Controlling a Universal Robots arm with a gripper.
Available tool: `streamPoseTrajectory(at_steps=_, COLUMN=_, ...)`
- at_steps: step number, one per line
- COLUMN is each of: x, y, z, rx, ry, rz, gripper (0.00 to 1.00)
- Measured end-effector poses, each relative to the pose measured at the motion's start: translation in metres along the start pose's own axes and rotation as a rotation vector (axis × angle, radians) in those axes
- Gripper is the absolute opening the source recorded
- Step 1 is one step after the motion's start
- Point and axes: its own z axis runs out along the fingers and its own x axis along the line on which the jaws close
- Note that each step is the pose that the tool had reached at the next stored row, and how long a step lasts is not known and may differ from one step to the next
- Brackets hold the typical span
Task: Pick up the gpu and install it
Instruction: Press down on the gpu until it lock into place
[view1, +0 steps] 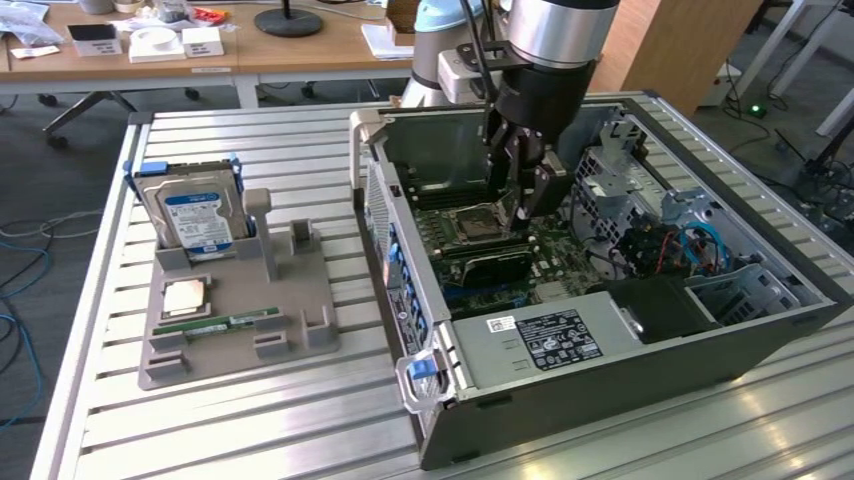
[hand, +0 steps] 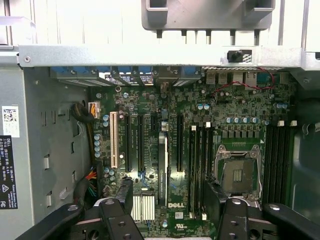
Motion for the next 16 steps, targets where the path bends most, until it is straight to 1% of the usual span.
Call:
streamPoseTrajectory(at_steps=4, x=0.0, y=0.0, z=0.0, rx=0.0, ry=0.0, rz=0.0, gripper=0.67)
streamPoseTrajectory(at_steps=7, x=0.0, y=0.0, z=0.0, rx=-0.0001, ry=0.0, rz=0.0, gripper=0.49)
streamPoseTrajectory(at_steps=8, x=0.0, y=0.0, z=0.0, rx=0.0, ry=0.0, rz=0.0, gripper=0.49)
streamPoseTrajectory(at_steps=9, x=0.0, y=0.0, z=0.0, rx=0.0, ry=0.0, rz=0.0, gripper=0.43)
streamPoseTrajectory(at_steps=10, x=0.0, y=0.0, z=0.0, rx=-0.0001, ry=0.0, rz=0.0, gripper=0.43)
streamPoseTrajectory(at_steps=13, x=0.0, y=0.0, z=0.0, rx=-0.0001, ry=0.0, rz=0.0, gripper=0.25)
streamPoseTrajectory(at_steps=14, x=0.0, y=0.0, z=0.0, rx=-0.0001, ry=0.0, rz=0.0, gripper=0.25)
streamPoseTrajectory(at_steps=15, x=0.0, y=0.0, z=0.0, rx=0.0, ry=0.0, rz=0.0, gripper=0.2)
streamPoseTrajectory(at_steps=16, x=0.0, y=0.0, z=0.0, rx=0.0, ry=0.0, rz=0.0, gripper=0.2)
